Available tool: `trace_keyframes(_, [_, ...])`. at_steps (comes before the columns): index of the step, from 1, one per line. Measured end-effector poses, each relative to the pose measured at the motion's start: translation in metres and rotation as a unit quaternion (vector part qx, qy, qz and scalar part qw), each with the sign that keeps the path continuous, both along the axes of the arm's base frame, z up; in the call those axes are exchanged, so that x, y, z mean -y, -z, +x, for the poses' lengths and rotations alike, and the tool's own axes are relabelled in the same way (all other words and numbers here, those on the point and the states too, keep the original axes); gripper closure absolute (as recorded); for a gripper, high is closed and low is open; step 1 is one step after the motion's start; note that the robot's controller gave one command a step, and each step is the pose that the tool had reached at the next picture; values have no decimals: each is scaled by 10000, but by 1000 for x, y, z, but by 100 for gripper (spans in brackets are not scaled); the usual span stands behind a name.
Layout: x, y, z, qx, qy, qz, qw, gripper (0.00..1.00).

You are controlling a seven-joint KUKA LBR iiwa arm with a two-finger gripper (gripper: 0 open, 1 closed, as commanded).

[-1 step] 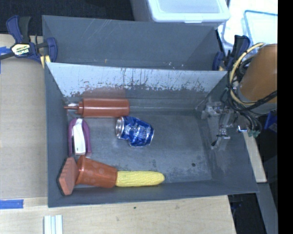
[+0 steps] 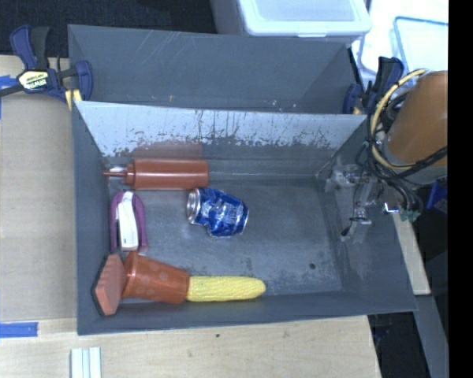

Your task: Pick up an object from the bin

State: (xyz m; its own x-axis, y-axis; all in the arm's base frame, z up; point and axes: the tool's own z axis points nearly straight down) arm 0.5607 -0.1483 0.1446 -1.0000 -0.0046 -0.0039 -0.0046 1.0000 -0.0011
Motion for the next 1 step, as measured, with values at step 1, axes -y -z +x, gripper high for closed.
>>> trace_keyframes(1, [-4, 5, -6, 18, -227, -11, 9997, 0])
